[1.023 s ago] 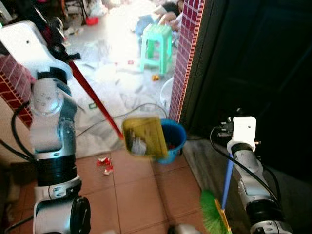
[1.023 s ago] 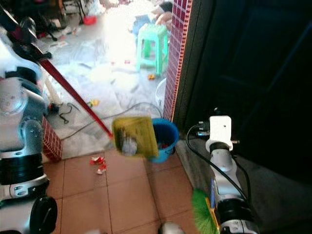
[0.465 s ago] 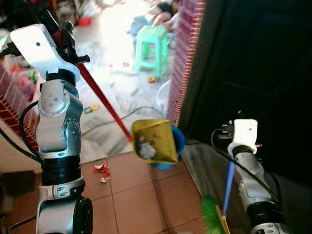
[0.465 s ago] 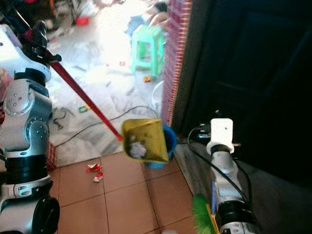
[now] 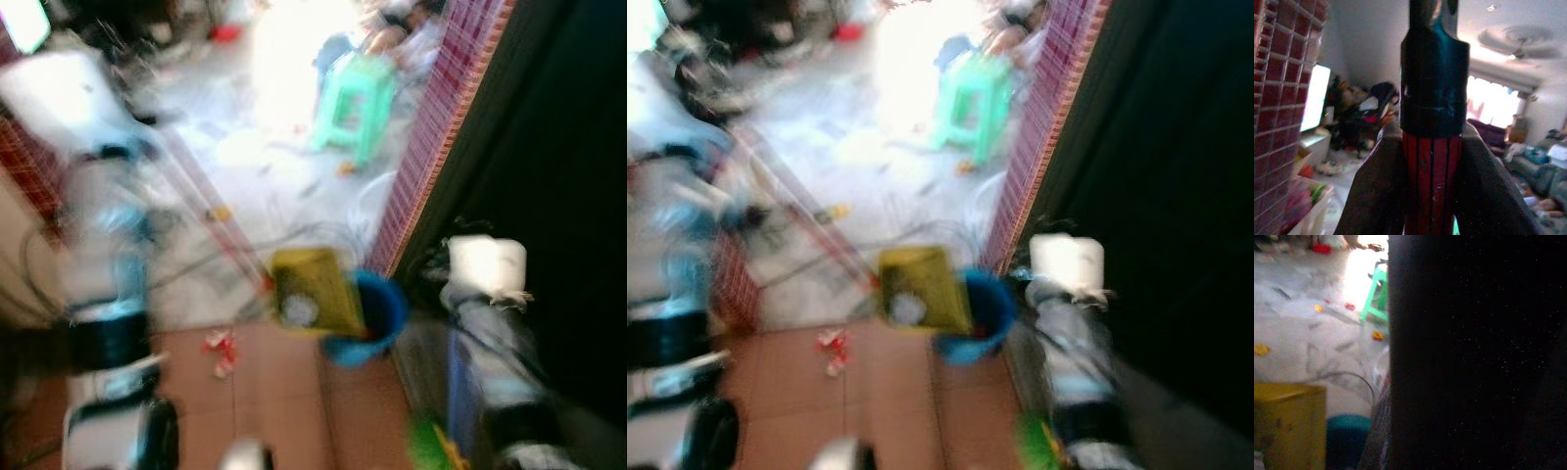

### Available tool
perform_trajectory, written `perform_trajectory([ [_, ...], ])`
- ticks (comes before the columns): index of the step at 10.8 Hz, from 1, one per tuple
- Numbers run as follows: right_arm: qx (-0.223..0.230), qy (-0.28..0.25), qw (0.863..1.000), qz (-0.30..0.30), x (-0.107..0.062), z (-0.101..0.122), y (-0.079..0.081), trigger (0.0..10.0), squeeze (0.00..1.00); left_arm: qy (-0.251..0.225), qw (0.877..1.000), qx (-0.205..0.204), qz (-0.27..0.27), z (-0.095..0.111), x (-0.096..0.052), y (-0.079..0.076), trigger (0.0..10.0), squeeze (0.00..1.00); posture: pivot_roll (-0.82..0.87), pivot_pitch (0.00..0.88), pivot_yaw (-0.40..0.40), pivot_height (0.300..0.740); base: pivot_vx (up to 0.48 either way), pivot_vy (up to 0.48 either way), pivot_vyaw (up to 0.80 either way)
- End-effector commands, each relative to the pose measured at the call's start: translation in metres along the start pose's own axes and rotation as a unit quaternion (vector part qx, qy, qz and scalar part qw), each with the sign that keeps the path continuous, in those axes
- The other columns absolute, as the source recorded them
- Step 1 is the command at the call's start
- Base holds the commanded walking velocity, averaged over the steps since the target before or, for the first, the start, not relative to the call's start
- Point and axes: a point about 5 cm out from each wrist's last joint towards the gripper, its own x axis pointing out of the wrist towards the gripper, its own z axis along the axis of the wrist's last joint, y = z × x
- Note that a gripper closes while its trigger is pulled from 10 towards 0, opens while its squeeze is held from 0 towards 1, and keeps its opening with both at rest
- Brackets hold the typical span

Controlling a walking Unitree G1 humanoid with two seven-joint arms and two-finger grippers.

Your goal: Sweep floor

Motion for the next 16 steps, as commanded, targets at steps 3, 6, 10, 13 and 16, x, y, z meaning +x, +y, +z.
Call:
perform_trajectory([
  [3,0.000,-0.007,1.000,-0.019,0.001,0.003,-0.015,10.0,0.00,-0.044,0.999,-0.003,-0.032,0.017,0.000,-0.018,10.0,0.00,-0.09,0.000,0.012,0.740,0.390,0.000,0.00],
  [6,0.000,-0.007,1.000,-0.018,0.002,0.004,-0.014,10.0,0.00,-0.041,0.998,0.002,-0.050,0.011,-0.005,-0.029,10.0,0.00,-0.09,0.000,0.012,0.740,0.236,0.000,0.00],
  [10,0.002,-0.009,1.000,-0.020,0.003,0.005,-0.014,10.0,0.00,-0.037,0.994,0.006,-0.098,-0.005,-0.015,-0.059,10.0,0.00,-0.10,0.000,0.012,0.740,0.000,0.000,0.00],
  [13,0.004,-0.012,1.000,-0.024,0.003,0.007,-0.012,10.0,0.00,-0.055,0.992,0.004,-0.117,-0.007,-0.011,-0.077,10.0,0.00,-0.13,0.000,0.025,0.740,0.000,0.000,0.00],
  [16,0.008,-0.016,0.999,-0.032,-0.001,0.008,-0.013,10.0,0.00,-0.074,0.990,-0.010,-0.116,-0.008,-0.002,-0.101,10.0,0.00,-0.15,0.000,0.042,0.740,0.000,0.000,0.00],
])
